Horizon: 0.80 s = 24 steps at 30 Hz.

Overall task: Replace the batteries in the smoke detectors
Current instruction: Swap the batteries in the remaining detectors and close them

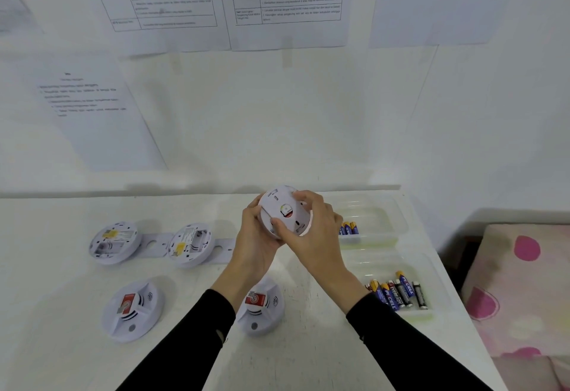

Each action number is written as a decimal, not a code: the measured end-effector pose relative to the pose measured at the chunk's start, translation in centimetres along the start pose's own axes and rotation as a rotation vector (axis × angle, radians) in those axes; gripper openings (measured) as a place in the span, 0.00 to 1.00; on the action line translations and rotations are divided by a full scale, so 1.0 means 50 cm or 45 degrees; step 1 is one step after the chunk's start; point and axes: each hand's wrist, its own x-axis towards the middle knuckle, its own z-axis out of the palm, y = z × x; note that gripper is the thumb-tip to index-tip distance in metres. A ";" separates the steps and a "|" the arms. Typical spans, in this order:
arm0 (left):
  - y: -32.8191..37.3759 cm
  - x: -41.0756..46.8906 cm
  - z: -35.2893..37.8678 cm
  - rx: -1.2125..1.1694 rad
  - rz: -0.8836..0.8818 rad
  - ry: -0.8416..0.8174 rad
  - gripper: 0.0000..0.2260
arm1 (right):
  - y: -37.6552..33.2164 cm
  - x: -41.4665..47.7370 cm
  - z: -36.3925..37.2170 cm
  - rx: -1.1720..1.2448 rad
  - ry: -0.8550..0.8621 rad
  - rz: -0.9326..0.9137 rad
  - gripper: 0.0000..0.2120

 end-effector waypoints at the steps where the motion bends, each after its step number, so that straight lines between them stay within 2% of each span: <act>1: -0.001 0.001 0.001 0.017 -0.001 -0.009 0.21 | -0.001 -0.001 0.001 0.012 0.005 0.011 0.28; 7: 0.006 -0.001 0.008 0.043 -0.025 -0.031 0.22 | -0.004 -0.002 0.009 0.130 0.058 0.036 0.29; 10: 0.018 -0.004 0.001 -0.017 -0.079 -0.056 0.21 | 0.000 0.002 0.001 0.134 -0.051 -0.014 0.29; 13: 0.018 -0.004 -0.008 -0.089 -0.142 -0.080 0.26 | 0.000 0.006 -0.003 0.131 -0.166 -0.050 0.29; 19: 0.009 -0.008 0.005 -0.140 -0.229 -0.120 0.26 | -0.006 0.009 0.004 0.108 -0.120 -0.103 0.27; 24: 0.016 -0.009 0.006 -0.145 -0.270 -0.136 0.27 | -0.014 0.021 -0.018 0.129 -0.239 -0.165 0.30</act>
